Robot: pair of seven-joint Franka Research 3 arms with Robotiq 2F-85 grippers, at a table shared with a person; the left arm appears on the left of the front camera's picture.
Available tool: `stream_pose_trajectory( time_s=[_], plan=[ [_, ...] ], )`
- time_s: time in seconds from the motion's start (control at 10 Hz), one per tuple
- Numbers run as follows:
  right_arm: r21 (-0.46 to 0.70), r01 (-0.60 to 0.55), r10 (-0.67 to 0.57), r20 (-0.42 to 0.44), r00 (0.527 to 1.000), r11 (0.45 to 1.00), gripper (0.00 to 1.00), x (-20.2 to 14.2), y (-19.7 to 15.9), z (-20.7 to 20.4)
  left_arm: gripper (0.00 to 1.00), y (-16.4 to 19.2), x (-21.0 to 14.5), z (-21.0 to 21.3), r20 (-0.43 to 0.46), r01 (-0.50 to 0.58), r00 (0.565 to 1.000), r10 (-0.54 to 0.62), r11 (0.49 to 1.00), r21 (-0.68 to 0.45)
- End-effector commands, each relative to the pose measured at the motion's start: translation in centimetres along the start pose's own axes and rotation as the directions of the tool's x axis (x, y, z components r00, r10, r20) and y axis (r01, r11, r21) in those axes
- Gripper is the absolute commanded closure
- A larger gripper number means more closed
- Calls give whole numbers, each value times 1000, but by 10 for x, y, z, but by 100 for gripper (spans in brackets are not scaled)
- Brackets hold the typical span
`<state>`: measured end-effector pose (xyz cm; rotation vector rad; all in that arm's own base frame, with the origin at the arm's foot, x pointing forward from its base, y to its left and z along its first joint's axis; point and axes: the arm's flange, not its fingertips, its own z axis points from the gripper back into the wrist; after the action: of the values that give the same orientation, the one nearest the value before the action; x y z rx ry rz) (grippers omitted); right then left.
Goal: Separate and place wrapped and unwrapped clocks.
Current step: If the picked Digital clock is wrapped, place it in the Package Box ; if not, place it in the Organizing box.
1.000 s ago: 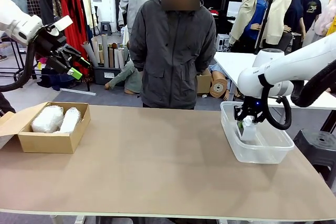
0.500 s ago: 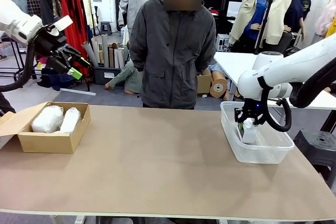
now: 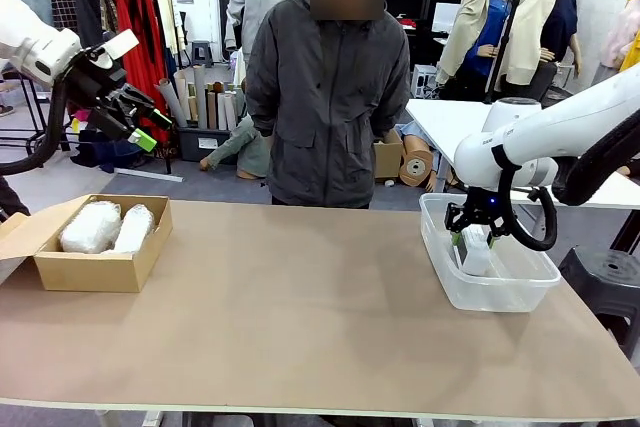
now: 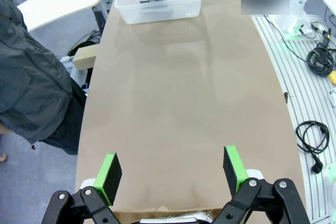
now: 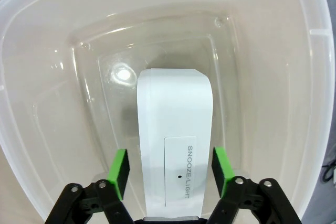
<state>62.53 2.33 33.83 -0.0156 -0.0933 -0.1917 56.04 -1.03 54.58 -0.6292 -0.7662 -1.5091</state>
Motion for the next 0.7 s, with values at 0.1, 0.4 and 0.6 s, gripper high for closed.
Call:
stream_pose_trajectory(
  time_s=[0.1, 0.4, 0.6],
  plan=[
    [-41, -1, 1, -3, 1000, 999, 0, 4, 2, 4, 0, 0, 2, 1, 10, 0, 1000, 0, 1000, 6],
    [-57, -67, 68, 20, 997, 996, 0, 2, -4, 23, 0, 0, 2, 1, 10, 0, 1000, 0, 1000, 6],
    [-41, -88, 89, 37, 995, 995, 0, 4, -11, 40, 0, 0, 2, 1, 10, 0, 1000, 0, 1000, 6]
  ],
)
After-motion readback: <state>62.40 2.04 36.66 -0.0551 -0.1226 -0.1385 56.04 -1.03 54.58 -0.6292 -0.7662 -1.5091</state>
